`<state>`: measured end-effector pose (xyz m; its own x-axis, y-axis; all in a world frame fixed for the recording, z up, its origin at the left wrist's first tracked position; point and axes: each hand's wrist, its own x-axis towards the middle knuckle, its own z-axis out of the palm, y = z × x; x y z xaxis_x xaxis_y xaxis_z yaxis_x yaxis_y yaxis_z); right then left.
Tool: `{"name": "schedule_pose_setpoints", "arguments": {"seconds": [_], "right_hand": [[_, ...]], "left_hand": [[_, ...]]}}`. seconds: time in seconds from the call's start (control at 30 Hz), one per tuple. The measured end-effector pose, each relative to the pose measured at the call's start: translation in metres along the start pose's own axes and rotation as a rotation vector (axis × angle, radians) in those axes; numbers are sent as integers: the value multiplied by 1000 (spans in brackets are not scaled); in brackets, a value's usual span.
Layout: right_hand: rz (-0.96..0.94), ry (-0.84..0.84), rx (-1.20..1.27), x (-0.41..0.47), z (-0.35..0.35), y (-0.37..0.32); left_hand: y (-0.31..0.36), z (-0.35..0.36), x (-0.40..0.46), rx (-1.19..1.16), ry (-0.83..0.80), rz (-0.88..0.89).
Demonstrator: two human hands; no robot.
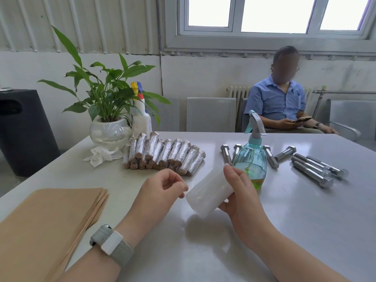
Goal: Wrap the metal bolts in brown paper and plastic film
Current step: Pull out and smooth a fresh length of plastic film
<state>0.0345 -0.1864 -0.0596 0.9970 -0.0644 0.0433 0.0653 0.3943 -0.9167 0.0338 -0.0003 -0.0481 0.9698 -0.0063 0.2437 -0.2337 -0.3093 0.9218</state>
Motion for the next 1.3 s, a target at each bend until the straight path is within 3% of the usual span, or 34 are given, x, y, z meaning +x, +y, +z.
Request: {"name": "schedule_pose_setpoints", "arguments": {"seconds": [0.23, 0.33, 0.47, 0.57, 0.77, 1.07, 1.3], "right_hand": [[78, -30, -102, -2, 2, 1], [139, -101, -197, -3, 2, -4], [139, -355, -629, -8, 3, -18], [204, -521, -772, -11, 4, -22], [86, -468, -732, -10, 3, -23], [-125, -523, -729, -8, 4, -25], [-167, -525, -708, -5, 2, -31]], "left_hand": [[-8, 5, 1, -24, 216, 25], [-12, 2, 4, 93, 275, 108], [-8, 6, 2, 110, 270, 259], [-7, 9, -2, 178, 212, 364], [-6, 8, -6, 217, 108, 440], [-4, 7, -6, 195, 135, 431], [1, -2, -2, 223, 27, 433]]}}
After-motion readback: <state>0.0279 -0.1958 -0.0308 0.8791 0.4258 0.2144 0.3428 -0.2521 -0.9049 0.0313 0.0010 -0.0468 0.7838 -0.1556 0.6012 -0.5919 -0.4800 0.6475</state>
